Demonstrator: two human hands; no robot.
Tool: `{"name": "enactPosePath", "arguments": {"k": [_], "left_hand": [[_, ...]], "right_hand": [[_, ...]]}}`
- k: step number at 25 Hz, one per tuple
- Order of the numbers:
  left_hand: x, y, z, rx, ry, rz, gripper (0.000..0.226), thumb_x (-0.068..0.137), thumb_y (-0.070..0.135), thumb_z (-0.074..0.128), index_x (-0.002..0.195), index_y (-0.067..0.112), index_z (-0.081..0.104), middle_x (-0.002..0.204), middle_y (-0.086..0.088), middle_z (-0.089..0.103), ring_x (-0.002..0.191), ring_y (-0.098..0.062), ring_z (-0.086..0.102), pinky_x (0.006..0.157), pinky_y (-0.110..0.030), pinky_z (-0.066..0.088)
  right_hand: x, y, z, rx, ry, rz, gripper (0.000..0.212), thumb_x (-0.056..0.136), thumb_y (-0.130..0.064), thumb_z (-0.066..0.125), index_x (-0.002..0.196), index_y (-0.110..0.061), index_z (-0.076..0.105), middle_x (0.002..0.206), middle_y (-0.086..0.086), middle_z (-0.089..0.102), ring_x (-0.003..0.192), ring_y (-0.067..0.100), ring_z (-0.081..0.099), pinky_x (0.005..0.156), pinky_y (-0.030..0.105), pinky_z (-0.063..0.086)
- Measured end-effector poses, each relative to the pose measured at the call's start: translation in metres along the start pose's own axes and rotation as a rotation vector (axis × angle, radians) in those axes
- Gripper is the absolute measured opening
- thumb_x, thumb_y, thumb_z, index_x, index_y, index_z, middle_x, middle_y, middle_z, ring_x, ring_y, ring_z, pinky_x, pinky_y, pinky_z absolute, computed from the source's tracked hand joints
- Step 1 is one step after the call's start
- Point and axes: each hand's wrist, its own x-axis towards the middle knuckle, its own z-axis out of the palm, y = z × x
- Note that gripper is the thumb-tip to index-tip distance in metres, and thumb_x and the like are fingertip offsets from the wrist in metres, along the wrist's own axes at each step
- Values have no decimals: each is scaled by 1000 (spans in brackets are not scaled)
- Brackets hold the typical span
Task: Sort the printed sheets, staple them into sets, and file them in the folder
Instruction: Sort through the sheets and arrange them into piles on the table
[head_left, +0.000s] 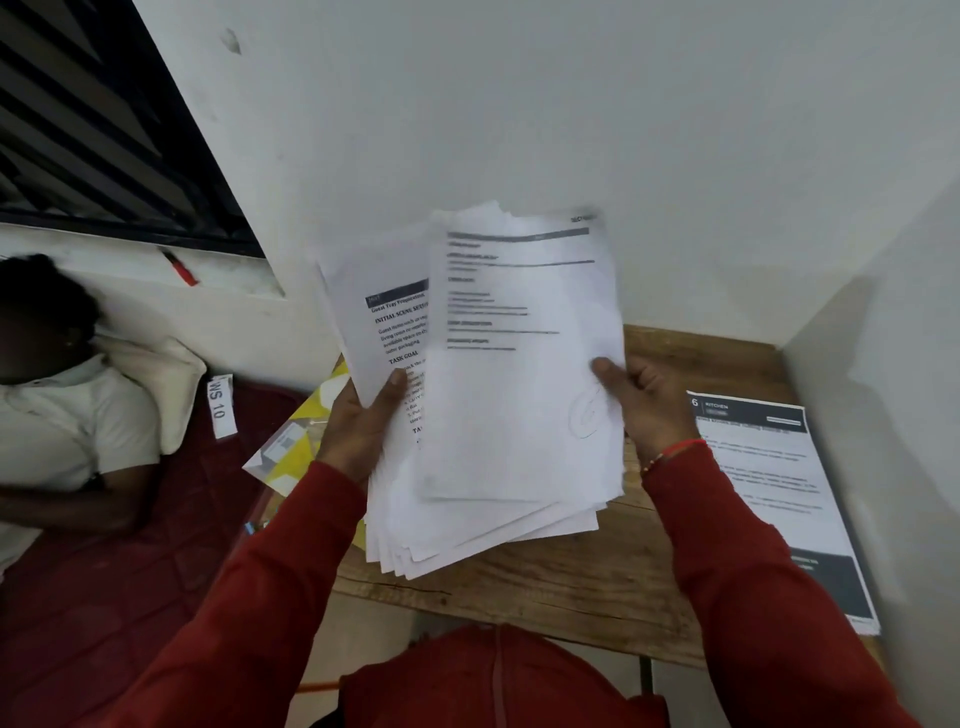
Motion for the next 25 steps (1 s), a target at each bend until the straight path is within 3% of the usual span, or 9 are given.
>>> {"name": "enactPosePath", "arguments": {"k": [4, 6, 9, 11, 15, 17, 20, 23, 25], "left_hand": [[-3, 13, -9, -26, 50, 8, 19, 96, 11, 54, 113, 13, 62, 94, 7, 75, 85, -8, 70, 72, -21, 56], [-4, 17, -13, -47, 38, 12, 22, 94, 12, 55, 115, 12, 61, 99, 3, 74, 88, -10, 70, 76, -23, 57], [-4, 19, -10, -64, -16, 15, 43, 82, 25, 64, 121, 7, 60, 110, -5, 71, 95, -16, 69, 80, -27, 57], [-2, 15, -4, -86, -40, -3, 43, 86, 24, 64, 125, 7, 58, 116, -6, 70, 100, -19, 69, 81, -29, 57], [7, 8, -1, -15, -19, 11, 48, 91, 31, 62, 135, 17, 49, 126, -2, 65, 115, -22, 63, 95, -41, 51], [9, 4, -2, -4, -8, -2, 40, 95, 28, 60, 133, 17, 51, 123, 0, 66, 112, -21, 64, 95, -40, 51], [5, 4, -1, 27, 55, 14, 37, 95, 14, 58, 130, 10, 50, 112, -1, 69, 94, -12, 69, 81, -30, 57], [0, 6, 0, -47, 59, 8, 49, 87, 16, 66, 131, 5, 48, 118, -10, 67, 92, -17, 69, 75, -30, 58], [-1, 7, -2, -128, 19, -41, 57, 82, 27, 68, 132, 6, 50, 120, -11, 68, 97, -23, 69, 75, -33, 58]], "right_hand": [[28, 15, -59, -377, 479, -103, 29, 95, -18, 59, 95, 9, 69, 86, 24, 66, 86, 31, 60, 74, 32, 38], [28, 21, -76, -471, 531, -147, 27, 96, -10, 56, 100, 15, 65, 95, 31, 65, 94, 40, 60, 73, 29, 35], [14, 22, -55, -304, 320, -59, 25, 95, -13, 58, 108, 7, 67, 89, 14, 68, 79, 23, 61, 56, 16, 37], [2, 17, -27, -126, 40, -38, 21, 94, -12, 60, 110, -1, 69, 82, -6, 73, 70, 3, 62, 61, 11, 45], [-18, 2, 11, 58, -274, 19, 33, 94, -6, 56, 85, -29, 78, 75, -6, 74, 64, 4, 65, 59, 20, 52], [-16, 1, 17, 135, -339, 69, 29, 98, -10, 50, 88, -24, 74, 71, -11, 72, 63, -1, 65, 58, 16, 50], [-10, 3, 19, 140, -363, 93, 38, 90, -51, 58, 106, -18, 68, 92, -11, 71, 83, 3, 65, 78, 25, 51], [-7, 3, 21, 152, -246, 41, 18, 79, -18, 78, 91, -15, 65, 71, -4, 66, 64, 11, 63, 61, 27, 52], [-8, 0, 26, 78, -200, 1, 13, 78, -11, 79, 82, -18, 69, 74, 3, 71, 67, 20, 65, 67, 34, 55]]}}
